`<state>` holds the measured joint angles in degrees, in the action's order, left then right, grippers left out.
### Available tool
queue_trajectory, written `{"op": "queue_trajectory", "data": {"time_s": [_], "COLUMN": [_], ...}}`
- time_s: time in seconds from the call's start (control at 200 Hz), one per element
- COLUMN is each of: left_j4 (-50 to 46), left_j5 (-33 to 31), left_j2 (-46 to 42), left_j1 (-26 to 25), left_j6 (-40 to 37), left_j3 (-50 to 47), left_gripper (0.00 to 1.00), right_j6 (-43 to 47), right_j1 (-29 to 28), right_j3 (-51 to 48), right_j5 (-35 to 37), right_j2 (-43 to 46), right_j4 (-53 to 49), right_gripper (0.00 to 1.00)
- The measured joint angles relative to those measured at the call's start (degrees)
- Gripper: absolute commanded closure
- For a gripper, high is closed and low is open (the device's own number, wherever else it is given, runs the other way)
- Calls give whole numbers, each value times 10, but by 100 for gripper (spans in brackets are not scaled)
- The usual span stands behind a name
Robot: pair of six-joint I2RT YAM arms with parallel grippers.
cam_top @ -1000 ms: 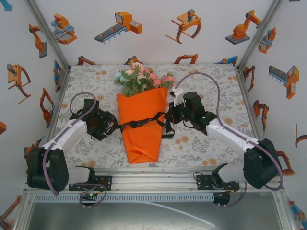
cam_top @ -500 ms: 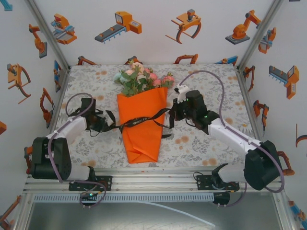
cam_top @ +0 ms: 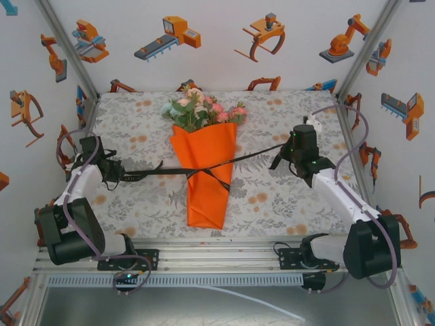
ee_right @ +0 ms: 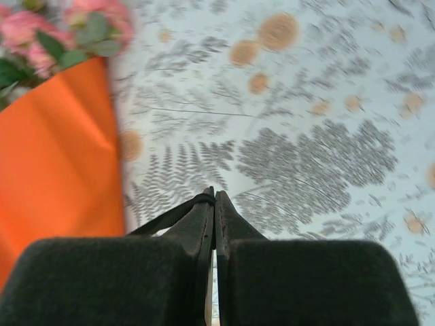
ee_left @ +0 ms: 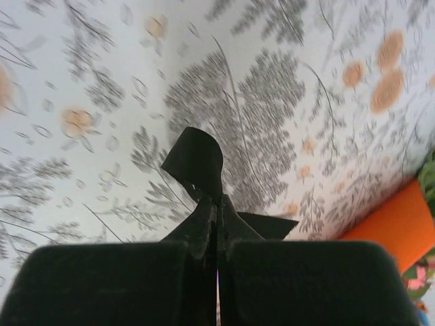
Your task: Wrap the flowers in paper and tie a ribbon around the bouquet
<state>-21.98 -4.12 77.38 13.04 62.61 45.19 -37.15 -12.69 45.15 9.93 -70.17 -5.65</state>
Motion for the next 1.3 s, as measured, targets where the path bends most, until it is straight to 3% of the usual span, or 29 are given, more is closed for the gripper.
{"op": "queue_trajectory", "data": {"time_s": [0.365,0.586,0.691,0.711,0.736,0.831,0.911,0.996,1.131,1.196,1.297], "left_j4": [-1,1,20,25,34,69,77,74,84,107,138], "left_j5": [-5,28,50,52,56,68,69,59,47,69,106], "left_j2": [-5,-4,-2,-2,-2,-11,-37,-88,-178,-203,-214], "left_j1": [116,170,168,164,154,85,11,-55,-162,-221,-315], "left_j6": [-6,-6,-13,-17,-23,-55,-79,-109,-186,-245,-352], "left_j3": [-25,-28,-36,-37,-37,-36,-34,-28,-18,-18,-19], "left_gripper": [100,100,100,95,88,54,40,33,33,33,32], "right_j6": [-118,-202,-207,-203,-199,-174,-142,-110,-29,44,196], "right_j1": [172,279,292,292,293,289,281,271,221,149,-16], "right_j3": [-52,-121,-128,-128,-128,-116,-97,-81,-67,-55,-30], "right_j5": [10,-43,-73,-82,-94,-149,-181,-194,-205,-224,-253], "right_j2": [-14,-15,-17,-19,-22,-39,-40,-19,47,65,45], "right_j4": [-49,-35,-13,-3,11,45,44,38,23,29,47], "right_gripper": [100,100,100,100,99,57,42,37,37,36,35]}}
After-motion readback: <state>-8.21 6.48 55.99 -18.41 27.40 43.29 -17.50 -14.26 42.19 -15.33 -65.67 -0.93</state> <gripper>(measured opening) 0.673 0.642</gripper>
